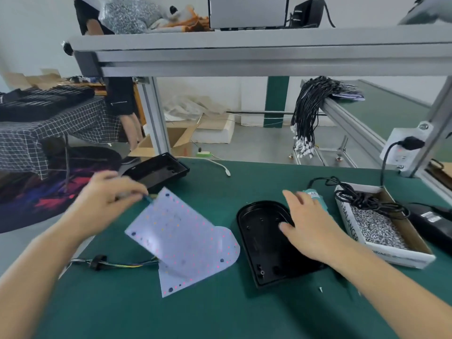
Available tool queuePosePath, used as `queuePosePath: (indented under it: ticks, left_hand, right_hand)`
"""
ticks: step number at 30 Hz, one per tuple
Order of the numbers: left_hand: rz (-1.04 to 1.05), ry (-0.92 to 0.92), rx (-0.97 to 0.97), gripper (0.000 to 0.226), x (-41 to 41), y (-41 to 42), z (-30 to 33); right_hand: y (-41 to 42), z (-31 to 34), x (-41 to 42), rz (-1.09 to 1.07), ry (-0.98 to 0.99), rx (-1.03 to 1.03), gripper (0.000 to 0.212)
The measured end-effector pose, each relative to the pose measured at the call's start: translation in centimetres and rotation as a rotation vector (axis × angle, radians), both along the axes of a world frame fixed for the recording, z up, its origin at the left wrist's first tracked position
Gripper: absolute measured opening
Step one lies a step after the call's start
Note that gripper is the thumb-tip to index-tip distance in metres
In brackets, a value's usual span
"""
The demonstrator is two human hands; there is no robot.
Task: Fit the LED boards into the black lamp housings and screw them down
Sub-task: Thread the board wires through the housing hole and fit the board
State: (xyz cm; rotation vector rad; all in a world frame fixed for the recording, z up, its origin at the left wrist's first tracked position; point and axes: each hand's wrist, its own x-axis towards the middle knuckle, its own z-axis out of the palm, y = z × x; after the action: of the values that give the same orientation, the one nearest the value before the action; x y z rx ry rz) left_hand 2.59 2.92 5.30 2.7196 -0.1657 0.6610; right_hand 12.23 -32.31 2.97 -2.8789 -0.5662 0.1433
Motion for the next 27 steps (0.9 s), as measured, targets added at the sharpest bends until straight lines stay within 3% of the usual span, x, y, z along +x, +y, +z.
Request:
queuePosePath:
  ticks: [6, 11, 17, 20, 22, 23, 24, 27]
  left_hand:
    - [-0.299, -0.246, 0.009, 0.018, 0.7, -8.8, 8.2]
    - [-0.43, -0.325, -0.132, 0.019, 4.1, -13.6, 9.9]
    - [-0.356, -0.125, -0.199, 0.031, 8.4, -14.1, 7.3]
    - [-0.154, 0.058, -0.208, 0.045, 10.1, -12.3, 4.8]
    - [-0.013, 0.261, -0.244, 0.025, 9.9, -9.5, 2.3]
    - [0.067, 0.315, -0.256, 0.009, 9.4, -8.0, 1.2]
    - [0.154, 0.319, -0.243, 0.011, 8.9, -6.8, 0.5]
    - [0.255, 0.173, 0.185, 0.028, 8.5, -6.7, 0.4]
  right_hand:
    - [4.8, 4.7, -2.4, 0.395, 0.196, 0.85, 0.085]
    - [5.3, 7.9, -1.3, 0.369, 0.005, 1.133, 0.021]
    - [-0.8, 8.6, 1.9, 0.308, 0.064, 1.181, 0.014]
    - [-3.3, 8.1, 2.6, 0.212, 0.195, 1.486, 0.009]
    - [-5.9, 8.4, 3.4, 0.12, 0.242, 1.681, 0.01]
    - [-7.3, 8.7, 3.9, 0.066, 0.22, 1.712, 0.018]
    - [-8.3, 8.7, 4.4, 0.003, 0.159, 1.669, 0.026]
    - [-8.0, 8.1, 4.8, -0.069, -0.024, 1.202, 0.057]
